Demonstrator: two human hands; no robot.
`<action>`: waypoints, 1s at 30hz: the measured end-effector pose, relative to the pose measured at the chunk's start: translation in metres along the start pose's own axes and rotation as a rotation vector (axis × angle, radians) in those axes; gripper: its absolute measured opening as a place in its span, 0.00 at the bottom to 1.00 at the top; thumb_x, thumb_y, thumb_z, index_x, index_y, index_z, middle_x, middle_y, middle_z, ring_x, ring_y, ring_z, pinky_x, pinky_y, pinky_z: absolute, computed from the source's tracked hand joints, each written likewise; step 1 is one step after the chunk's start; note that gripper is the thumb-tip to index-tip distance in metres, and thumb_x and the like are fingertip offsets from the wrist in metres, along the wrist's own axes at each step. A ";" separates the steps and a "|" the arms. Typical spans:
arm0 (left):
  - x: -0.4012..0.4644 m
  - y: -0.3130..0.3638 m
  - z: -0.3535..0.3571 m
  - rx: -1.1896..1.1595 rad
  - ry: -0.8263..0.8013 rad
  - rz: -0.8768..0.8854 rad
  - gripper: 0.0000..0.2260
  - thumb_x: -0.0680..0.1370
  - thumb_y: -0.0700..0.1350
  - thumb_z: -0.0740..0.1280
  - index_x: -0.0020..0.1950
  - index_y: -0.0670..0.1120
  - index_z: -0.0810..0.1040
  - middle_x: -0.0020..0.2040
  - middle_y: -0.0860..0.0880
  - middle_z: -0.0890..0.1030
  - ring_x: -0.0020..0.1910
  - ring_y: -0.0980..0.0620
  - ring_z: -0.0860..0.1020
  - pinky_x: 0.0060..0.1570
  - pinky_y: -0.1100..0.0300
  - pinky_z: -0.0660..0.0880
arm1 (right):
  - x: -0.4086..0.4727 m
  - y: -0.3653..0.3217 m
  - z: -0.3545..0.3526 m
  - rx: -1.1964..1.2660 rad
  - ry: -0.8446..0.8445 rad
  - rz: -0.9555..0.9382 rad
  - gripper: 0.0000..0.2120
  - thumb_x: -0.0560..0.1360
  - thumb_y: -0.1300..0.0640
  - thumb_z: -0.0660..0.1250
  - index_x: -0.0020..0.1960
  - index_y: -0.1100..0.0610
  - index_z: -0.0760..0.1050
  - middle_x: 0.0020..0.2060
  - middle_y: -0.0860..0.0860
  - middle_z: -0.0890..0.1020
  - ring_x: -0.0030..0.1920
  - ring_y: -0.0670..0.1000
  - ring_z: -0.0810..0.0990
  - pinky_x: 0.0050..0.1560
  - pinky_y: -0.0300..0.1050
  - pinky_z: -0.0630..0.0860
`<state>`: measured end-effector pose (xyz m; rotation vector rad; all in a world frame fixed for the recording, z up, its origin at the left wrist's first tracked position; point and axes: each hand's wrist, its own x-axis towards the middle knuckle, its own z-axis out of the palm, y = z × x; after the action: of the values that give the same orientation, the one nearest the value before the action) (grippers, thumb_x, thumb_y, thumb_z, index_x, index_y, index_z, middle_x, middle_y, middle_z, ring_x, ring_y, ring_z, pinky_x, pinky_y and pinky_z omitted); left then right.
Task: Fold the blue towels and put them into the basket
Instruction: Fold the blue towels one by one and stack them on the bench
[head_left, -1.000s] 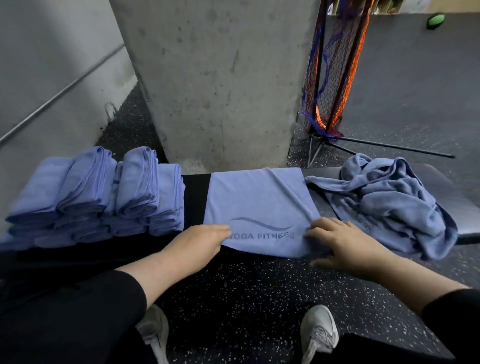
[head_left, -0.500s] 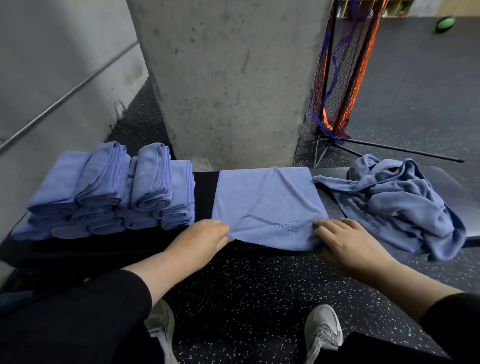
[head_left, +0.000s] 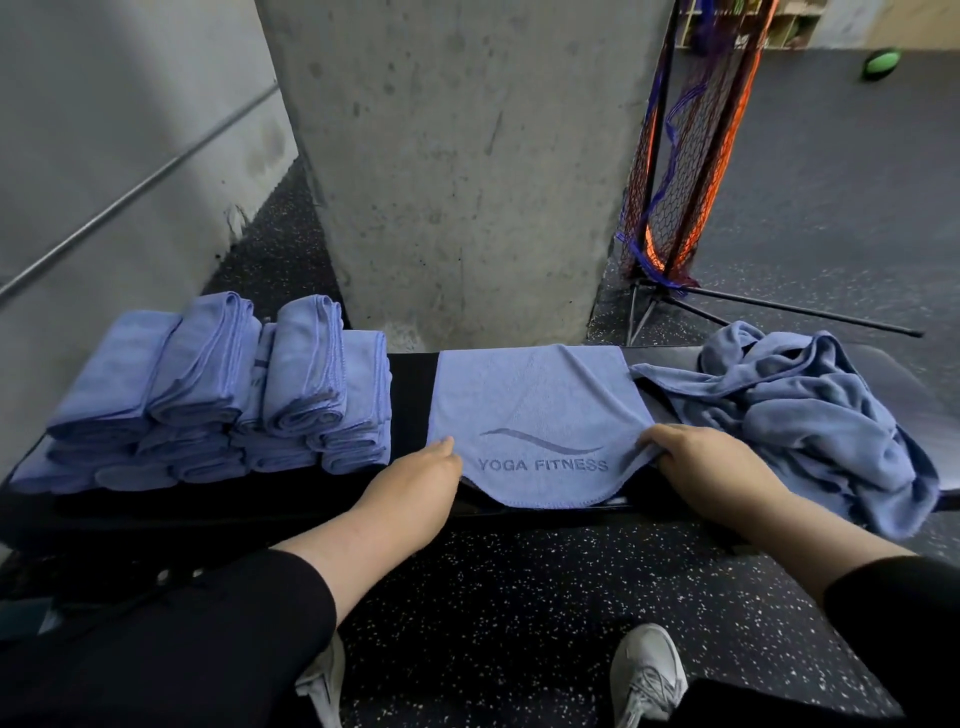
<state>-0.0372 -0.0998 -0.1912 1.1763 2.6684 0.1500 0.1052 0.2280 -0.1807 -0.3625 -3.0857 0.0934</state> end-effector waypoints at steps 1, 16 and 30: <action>0.002 0.006 -0.006 0.016 -0.024 -0.034 0.16 0.79 0.29 0.57 0.64 0.38 0.73 0.81 0.40 0.56 0.80 0.46 0.59 0.75 0.50 0.64 | 0.004 0.000 -0.003 0.000 -0.011 -0.003 0.11 0.76 0.55 0.62 0.55 0.45 0.77 0.52 0.44 0.84 0.51 0.53 0.82 0.45 0.50 0.78; -0.006 0.008 -0.024 0.300 -0.017 0.015 0.08 0.77 0.33 0.61 0.46 0.46 0.75 0.35 0.50 0.67 0.37 0.47 0.69 0.37 0.55 0.67 | 0.009 -0.001 -0.002 0.144 -0.052 -0.396 0.09 0.72 0.49 0.61 0.49 0.46 0.78 0.43 0.42 0.77 0.46 0.47 0.74 0.46 0.44 0.74; 0.041 0.017 -0.018 0.060 -0.067 -0.007 0.29 0.80 0.27 0.53 0.81 0.40 0.56 0.83 0.43 0.48 0.82 0.49 0.49 0.78 0.52 0.55 | 0.037 -0.007 -0.013 0.565 -0.044 0.062 0.09 0.75 0.62 0.62 0.47 0.48 0.70 0.52 0.40 0.83 0.53 0.45 0.80 0.57 0.46 0.75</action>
<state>-0.0563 -0.0581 -0.1771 1.1678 2.6351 0.0293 0.0677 0.2311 -0.1663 -0.4226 -2.9084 0.9533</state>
